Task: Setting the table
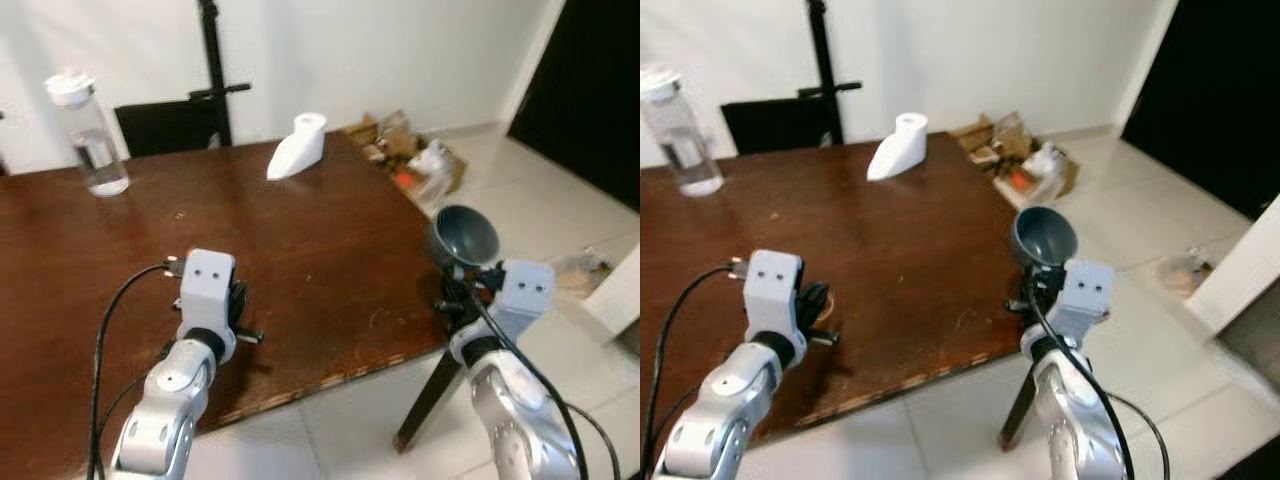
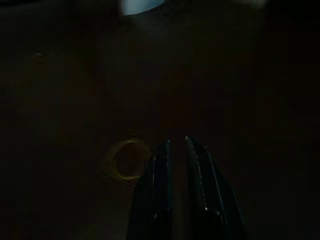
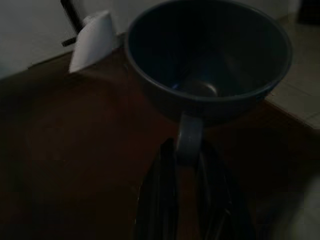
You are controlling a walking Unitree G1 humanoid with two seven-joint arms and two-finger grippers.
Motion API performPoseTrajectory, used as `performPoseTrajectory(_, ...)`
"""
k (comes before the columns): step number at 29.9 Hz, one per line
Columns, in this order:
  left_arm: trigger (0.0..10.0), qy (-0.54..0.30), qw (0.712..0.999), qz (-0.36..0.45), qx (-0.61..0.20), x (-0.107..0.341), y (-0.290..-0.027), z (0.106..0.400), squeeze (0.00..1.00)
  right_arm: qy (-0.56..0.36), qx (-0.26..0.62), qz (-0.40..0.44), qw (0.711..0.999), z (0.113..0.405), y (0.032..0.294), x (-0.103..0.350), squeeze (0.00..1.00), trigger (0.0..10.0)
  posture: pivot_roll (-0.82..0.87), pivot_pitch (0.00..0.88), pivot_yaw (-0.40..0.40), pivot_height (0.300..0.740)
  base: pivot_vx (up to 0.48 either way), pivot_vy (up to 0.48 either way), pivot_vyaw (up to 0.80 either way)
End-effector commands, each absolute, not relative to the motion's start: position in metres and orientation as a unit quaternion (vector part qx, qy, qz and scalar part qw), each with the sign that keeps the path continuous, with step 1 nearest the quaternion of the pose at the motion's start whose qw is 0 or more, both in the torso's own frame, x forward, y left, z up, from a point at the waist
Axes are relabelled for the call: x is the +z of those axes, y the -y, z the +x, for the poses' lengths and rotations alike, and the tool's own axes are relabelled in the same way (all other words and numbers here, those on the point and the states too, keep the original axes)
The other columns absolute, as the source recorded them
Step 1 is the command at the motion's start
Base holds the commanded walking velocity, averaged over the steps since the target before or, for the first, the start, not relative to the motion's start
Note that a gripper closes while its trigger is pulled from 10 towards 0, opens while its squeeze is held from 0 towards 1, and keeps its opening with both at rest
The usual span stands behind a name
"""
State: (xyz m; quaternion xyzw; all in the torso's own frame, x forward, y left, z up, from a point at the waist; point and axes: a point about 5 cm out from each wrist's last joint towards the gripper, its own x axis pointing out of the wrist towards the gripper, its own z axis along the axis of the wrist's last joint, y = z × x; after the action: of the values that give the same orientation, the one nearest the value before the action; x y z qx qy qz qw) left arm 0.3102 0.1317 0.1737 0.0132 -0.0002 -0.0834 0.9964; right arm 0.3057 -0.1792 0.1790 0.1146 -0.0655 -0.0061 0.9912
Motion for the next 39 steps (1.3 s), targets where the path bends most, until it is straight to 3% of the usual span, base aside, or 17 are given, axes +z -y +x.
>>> performPoseTrajectory(1,10.0,-0.008,0.997,0.019,-0.081,0.1692,-0.1332,0.3094,0.0,0.068,-0.009,0.113,0.991,0.3042,0.1813,0.1793,0.0,10.0,0.04,0.078,0.037,0.74,-0.266,0.0,0.0)
performPoseTrajectory(39,10.0,-0.008,0.996,0.02,-0.082,0.1693,-0.1349,0.3115,0.0,0.072,0.001,0.13,0.989,0.3048,0.1767,0.1788,0.0,10.0,0.04,0.076,0.046,0.74,-0.267,0.0,0.0)
